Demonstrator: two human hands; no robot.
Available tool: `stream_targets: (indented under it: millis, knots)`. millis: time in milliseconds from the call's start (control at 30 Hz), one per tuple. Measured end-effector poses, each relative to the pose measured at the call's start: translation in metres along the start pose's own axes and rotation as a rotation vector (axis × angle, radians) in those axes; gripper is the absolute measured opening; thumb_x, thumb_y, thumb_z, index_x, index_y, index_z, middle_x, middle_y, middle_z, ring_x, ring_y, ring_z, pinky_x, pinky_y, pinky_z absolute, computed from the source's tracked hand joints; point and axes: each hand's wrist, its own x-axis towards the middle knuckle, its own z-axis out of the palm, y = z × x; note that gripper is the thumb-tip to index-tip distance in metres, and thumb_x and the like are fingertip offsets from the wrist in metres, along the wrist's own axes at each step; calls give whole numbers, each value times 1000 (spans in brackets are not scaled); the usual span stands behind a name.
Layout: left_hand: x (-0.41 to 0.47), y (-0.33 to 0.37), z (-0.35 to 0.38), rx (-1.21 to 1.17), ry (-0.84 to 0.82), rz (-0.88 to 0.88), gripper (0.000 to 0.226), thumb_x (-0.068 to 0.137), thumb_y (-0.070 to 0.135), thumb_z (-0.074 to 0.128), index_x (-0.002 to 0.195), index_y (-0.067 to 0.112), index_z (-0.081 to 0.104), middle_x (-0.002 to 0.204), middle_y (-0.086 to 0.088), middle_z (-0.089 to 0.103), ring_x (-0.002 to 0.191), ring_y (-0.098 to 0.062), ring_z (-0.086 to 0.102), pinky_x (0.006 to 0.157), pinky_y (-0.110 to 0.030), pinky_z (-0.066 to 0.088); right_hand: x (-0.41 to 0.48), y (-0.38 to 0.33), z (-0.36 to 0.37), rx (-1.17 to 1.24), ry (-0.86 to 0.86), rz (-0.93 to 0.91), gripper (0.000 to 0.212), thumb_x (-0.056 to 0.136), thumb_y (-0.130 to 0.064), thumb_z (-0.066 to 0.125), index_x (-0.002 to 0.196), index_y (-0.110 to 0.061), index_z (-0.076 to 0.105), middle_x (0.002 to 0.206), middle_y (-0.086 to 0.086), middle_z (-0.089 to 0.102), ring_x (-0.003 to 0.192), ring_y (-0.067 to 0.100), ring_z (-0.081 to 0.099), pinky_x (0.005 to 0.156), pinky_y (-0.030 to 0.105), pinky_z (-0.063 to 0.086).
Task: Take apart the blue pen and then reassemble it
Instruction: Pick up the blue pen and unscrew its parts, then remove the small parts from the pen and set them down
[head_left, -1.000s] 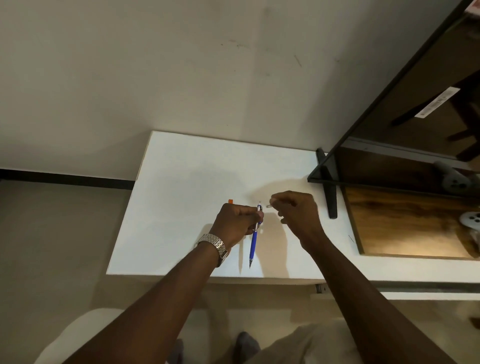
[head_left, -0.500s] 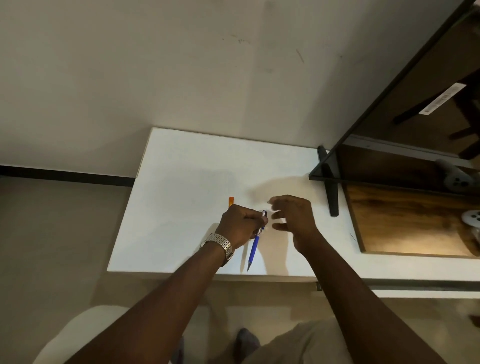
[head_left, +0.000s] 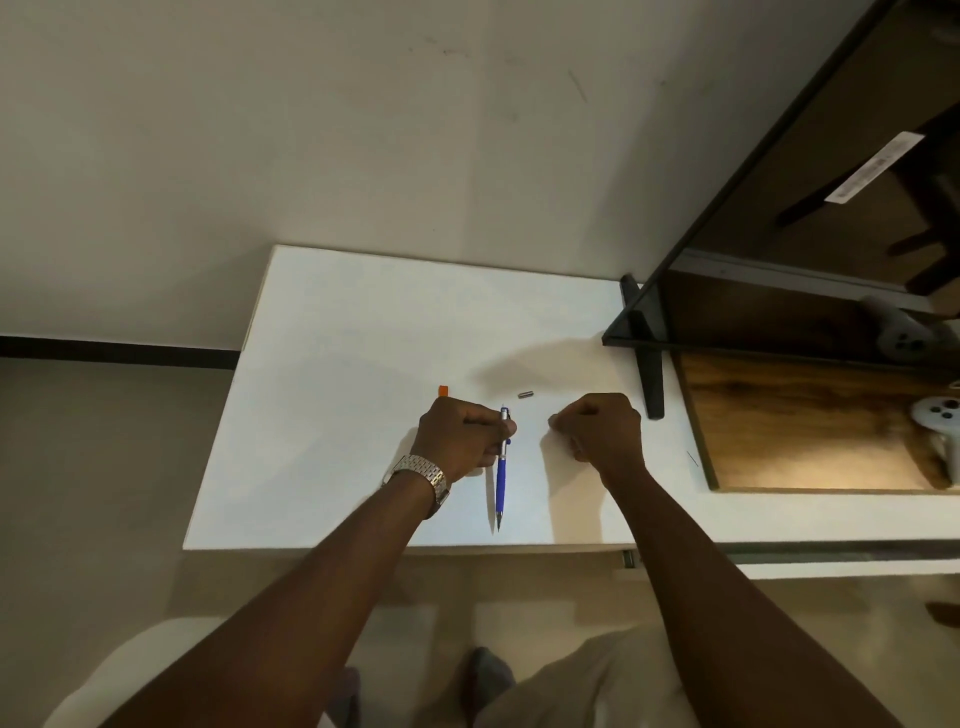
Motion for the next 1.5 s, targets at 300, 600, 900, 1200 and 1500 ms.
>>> stream_targets:
  millis: [300, 600, 900, 1200, 1500]
  knots:
    - [12, 4, 4, 1, 82, 61, 13, 79, 17, 84, 88, 8, 83, 81, -19, 79, 79, -37, 78, 77, -42, 66, -39, -11, 15, 121, -349, -11, 9, 74, -21, 82, 81, -15, 81, 77, 8, 81, 69, 21, 80, 60, 35, 62]
    - [13, 5, -1, 62, 164, 120, 11, 79, 14, 81, 88, 9, 84, 78, -18, 79, 66, -27, 74, 73, -39, 66, -34, -10, 36, 168, -244, 13, 6, 75, -1, 83, 81, -1, 81, 78, 23, 78, 73, 42, 77, 66, 46, 67]
    - [22, 21, -38, 68, 266, 152, 13, 76, 8, 83, 87, 5, 80, 73, -15, 75, 54, -23, 67, 60, -35, 59, -24, -6, 42, 105, -222, -21, 12, 66, -11, 94, 71, -8, 83, 67, 14, 77, 54, 23, 72, 58, 33, 66]
    - [31, 12, -55, 614, 339, 157, 38, 75, 40, 86, 94, 8, 75, 100, -6, 73, 95, -23, 68, 84, -30, 53, -27, -10, 39, 93, -198, -35, 14, 74, -14, 91, 74, -4, 82, 71, 15, 78, 64, 31, 76, 67, 41, 68]
    - [23, 17, -46, 724, 295, 110, 16, 72, 24, 78, 80, 11, 76, 88, -8, 76, 89, -28, 71, 74, -34, 58, -36, -27, 33, 183, -134, -102, 9, 84, -14, 81, 83, -5, 82, 78, 12, 79, 63, 26, 75, 63, 34, 65]
